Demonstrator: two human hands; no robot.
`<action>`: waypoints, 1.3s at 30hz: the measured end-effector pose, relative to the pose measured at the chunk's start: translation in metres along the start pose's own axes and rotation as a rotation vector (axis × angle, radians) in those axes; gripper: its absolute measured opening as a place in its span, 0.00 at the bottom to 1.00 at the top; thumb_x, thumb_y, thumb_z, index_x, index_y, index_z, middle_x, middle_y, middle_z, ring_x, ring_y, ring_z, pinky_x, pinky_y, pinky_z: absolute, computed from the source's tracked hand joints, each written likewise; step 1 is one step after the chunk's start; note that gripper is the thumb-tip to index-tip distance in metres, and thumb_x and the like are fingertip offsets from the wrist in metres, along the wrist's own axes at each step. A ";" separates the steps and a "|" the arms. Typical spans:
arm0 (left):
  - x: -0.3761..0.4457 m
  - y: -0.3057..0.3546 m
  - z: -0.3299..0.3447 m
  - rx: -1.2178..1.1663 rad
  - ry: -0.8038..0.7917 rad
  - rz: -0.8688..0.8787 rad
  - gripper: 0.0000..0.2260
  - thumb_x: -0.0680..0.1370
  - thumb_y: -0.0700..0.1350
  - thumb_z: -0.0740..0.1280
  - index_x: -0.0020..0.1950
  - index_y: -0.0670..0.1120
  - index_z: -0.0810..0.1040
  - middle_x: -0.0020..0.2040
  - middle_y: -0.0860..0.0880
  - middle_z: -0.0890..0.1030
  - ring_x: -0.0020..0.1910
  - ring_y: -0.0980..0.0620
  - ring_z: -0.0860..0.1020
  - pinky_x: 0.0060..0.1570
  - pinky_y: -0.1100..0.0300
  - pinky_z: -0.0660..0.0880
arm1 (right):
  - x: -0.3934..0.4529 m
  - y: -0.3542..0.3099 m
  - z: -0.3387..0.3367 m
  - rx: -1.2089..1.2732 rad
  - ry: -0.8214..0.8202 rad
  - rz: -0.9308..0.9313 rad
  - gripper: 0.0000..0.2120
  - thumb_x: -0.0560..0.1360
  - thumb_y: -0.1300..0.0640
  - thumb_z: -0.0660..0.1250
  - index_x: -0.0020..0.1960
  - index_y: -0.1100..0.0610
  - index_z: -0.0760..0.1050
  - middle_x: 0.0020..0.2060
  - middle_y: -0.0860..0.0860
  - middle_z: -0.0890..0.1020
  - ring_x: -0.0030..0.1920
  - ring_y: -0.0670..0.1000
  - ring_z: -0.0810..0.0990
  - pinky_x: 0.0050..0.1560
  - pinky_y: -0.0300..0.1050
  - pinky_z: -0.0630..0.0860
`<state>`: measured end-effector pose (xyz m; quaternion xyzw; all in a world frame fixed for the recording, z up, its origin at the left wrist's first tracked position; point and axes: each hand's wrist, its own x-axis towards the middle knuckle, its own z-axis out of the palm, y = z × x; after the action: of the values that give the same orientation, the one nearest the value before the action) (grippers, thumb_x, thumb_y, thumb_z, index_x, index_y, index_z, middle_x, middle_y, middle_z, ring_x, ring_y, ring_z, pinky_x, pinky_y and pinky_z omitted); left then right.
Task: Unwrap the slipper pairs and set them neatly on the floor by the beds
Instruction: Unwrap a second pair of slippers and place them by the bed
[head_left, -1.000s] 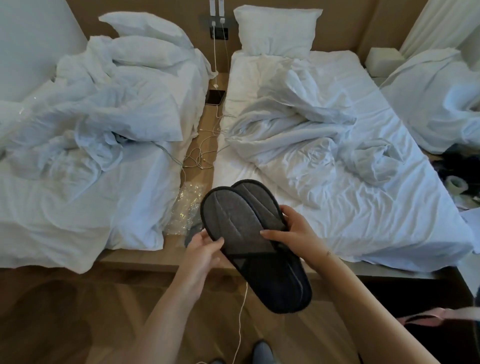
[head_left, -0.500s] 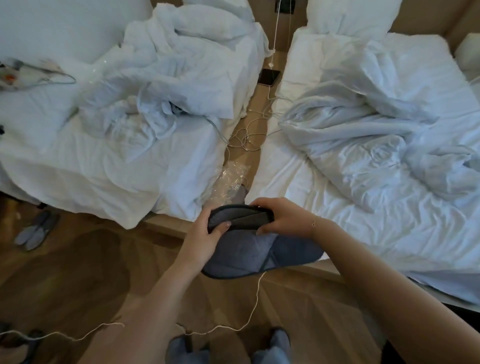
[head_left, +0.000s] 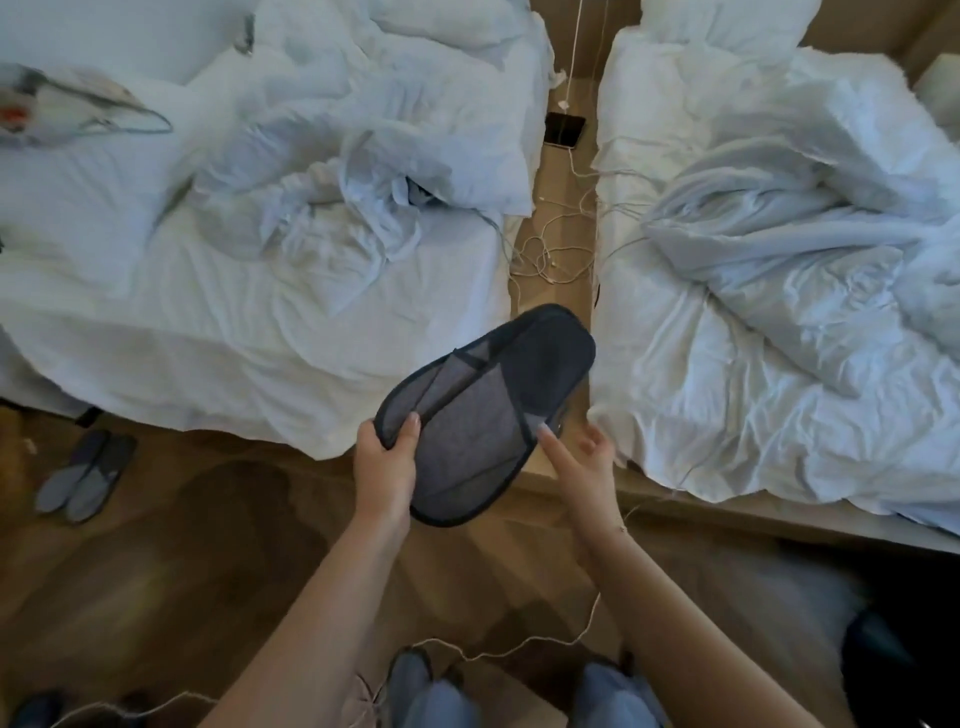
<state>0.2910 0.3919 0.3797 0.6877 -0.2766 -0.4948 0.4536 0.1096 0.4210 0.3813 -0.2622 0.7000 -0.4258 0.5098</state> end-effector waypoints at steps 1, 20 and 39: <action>0.007 0.000 -0.016 -0.019 0.001 -0.022 0.16 0.79 0.50 0.65 0.63 0.43 0.71 0.59 0.45 0.77 0.57 0.45 0.77 0.59 0.46 0.76 | -0.008 0.003 0.022 0.080 -0.074 0.062 0.36 0.74 0.47 0.69 0.74 0.50 0.54 0.65 0.49 0.68 0.62 0.50 0.73 0.61 0.48 0.74; 0.106 -0.184 -0.155 -0.098 0.064 -0.437 0.25 0.74 0.36 0.70 0.67 0.50 0.66 0.62 0.42 0.75 0.59 0.42 0.77 0.61 0.42 0.74 | 0.059 0.157 0.129 -0.052 -0.199 0.242 0.06 0.77 0.61 0.66 0.54 0.56 0.75 0.52 0.55 0.81 0.53 0.54 0.80 0.51 0.48 0.78; 0.378 -0.611 -0.164 -0.118 0.150 -0.594 0.18 0.76 0.37 0.68 0.64 0.45 0.72 0.63 0.41 0.77 0.61 0.39 0.75 0.63 0.40 0.71 | 0.314 0.592 0.247 -0.226 -0.156 0.382 0.04 0.74 0.64 0.69 0.43 0.57 0.77 0.46 0.58 0.81 0.46 0.56 0.80 0.43 0.50 0.78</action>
<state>0.5373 0.4021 -0.3152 0.7454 -0.0002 -0.5689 0.3476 0.2734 0.3839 -0.3126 -0.2124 0.7388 -0.2188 0.6010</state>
